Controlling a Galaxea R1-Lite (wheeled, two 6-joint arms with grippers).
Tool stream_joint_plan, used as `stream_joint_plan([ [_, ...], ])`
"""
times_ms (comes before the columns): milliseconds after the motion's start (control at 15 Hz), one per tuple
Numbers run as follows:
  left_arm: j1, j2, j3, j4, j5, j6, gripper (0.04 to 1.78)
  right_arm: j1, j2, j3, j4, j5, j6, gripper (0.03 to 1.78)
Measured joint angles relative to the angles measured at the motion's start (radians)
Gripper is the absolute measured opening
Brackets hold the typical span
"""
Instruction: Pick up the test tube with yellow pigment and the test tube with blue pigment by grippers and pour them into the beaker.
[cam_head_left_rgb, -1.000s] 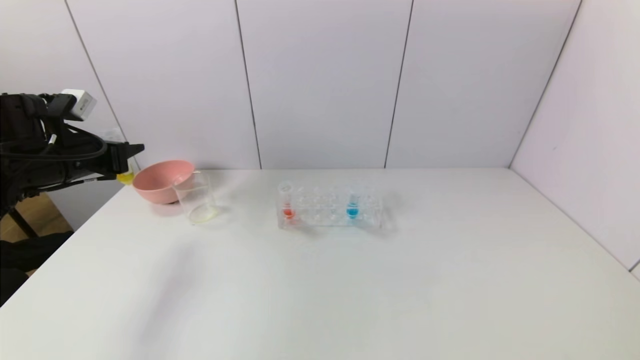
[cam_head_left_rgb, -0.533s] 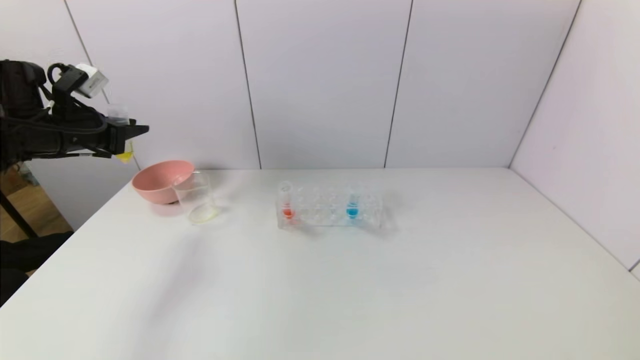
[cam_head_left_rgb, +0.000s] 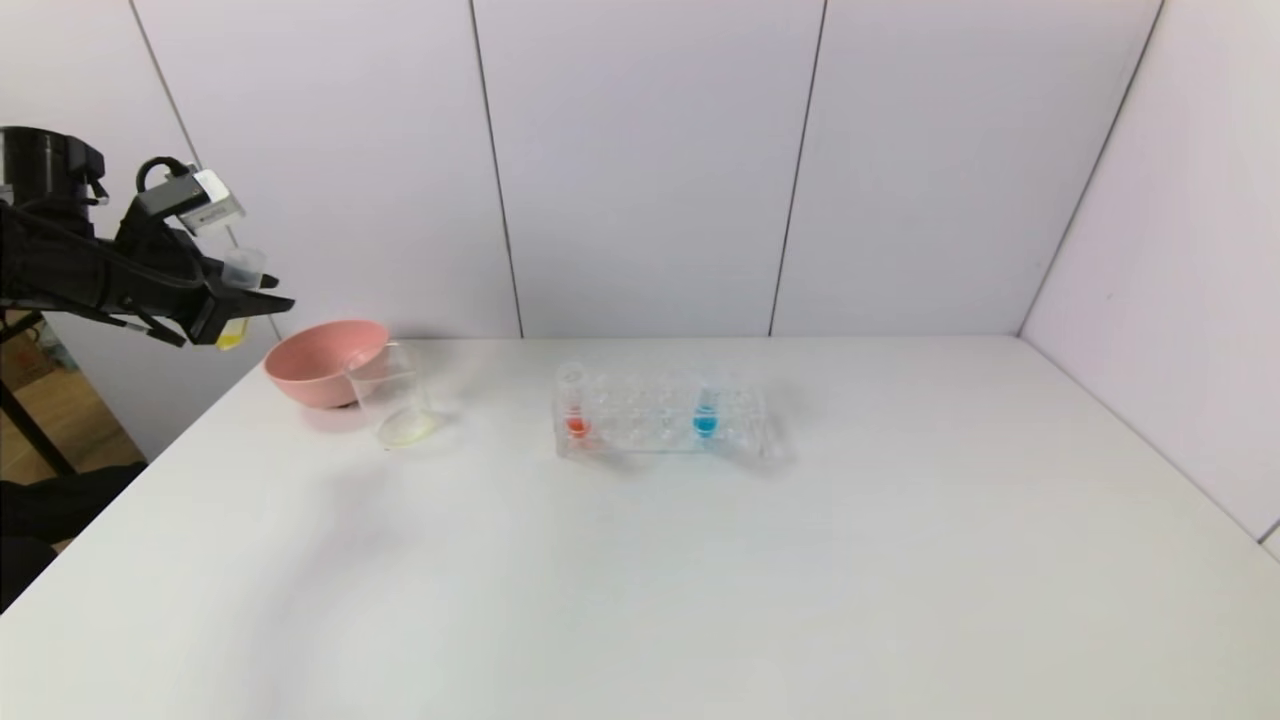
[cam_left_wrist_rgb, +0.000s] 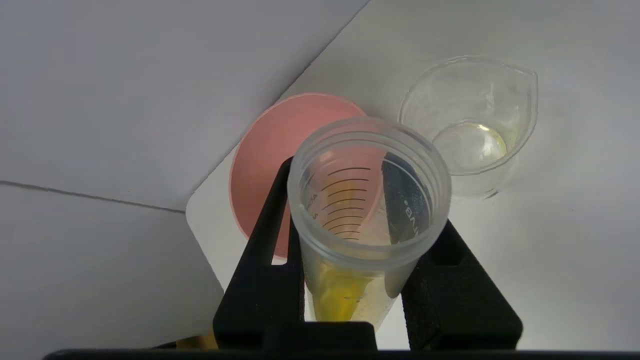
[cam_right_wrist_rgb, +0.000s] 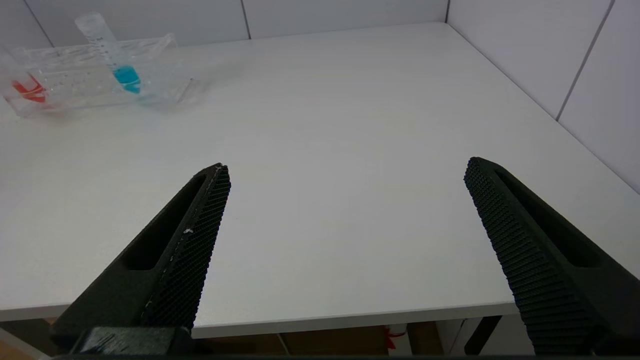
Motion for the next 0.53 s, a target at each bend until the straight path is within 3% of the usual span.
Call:
stream_joint_plan([
  [533, -0.004, 0.105, -0.254, 0.368, -0.017, 0.365, 0.54, 0.000, 0.000, 0.000, 0.000, 0.000, 0.000, 1.71],
])
